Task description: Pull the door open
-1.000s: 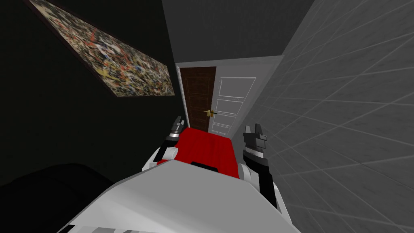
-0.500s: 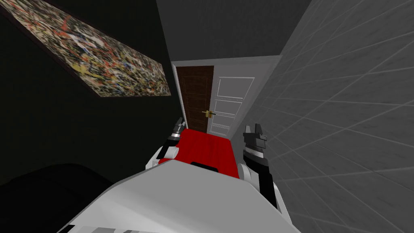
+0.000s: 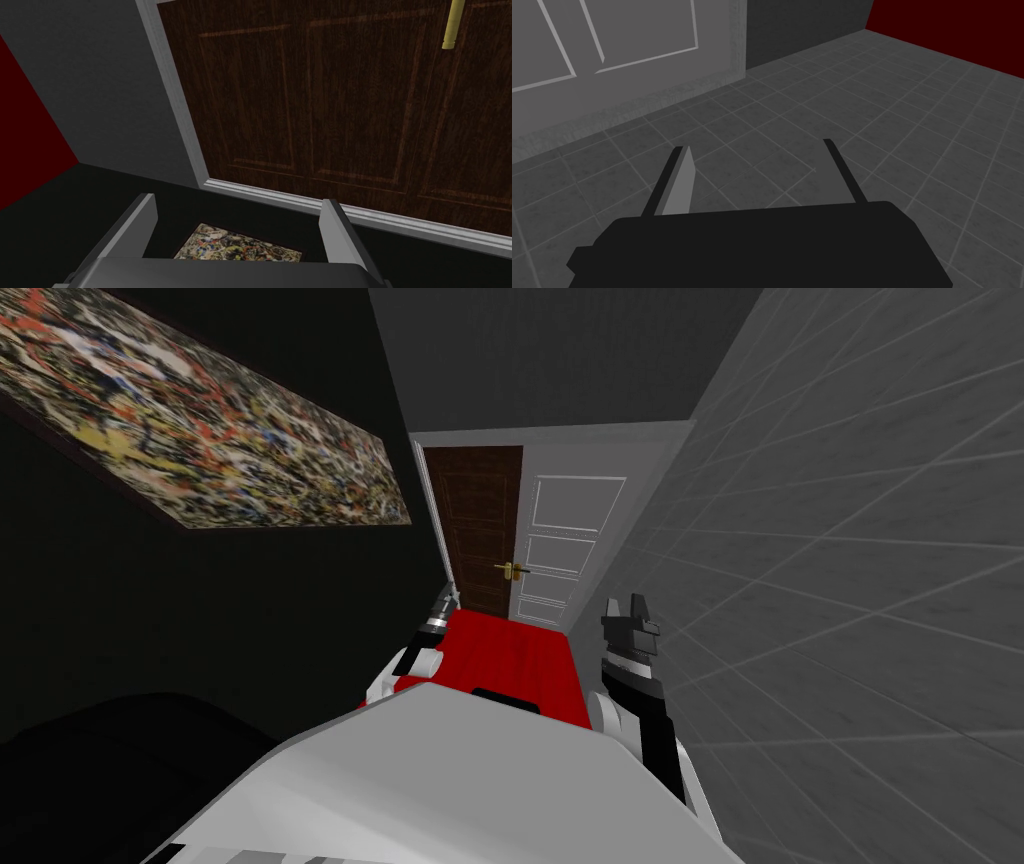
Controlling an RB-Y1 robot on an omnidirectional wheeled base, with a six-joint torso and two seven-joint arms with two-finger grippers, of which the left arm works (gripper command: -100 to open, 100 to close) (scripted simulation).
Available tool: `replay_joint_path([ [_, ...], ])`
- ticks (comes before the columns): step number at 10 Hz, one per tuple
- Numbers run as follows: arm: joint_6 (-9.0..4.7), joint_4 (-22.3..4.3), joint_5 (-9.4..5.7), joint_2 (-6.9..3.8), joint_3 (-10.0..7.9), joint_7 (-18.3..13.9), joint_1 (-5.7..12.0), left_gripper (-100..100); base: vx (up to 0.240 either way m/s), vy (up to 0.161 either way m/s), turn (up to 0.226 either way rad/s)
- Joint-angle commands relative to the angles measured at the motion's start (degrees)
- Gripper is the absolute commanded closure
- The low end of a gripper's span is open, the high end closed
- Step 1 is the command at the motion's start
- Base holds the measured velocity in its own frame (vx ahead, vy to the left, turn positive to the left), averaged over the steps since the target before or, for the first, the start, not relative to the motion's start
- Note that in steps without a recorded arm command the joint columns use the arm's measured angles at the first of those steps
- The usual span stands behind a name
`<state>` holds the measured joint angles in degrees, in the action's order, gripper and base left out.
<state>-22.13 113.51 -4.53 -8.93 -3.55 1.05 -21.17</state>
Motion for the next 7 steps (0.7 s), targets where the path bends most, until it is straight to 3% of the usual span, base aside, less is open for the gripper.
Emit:
replay_joint_path([
  [1,-0.14,-2.08,-0.23,-0.48,-0.1,-0.51,0.81,-100,0.096,-0.013,-0.057],
  [7,-0.01,-9.21,-1.21,-2.5,-0.64,-2.4,3.82,-100,0.101,-0.009,-0.064],
])
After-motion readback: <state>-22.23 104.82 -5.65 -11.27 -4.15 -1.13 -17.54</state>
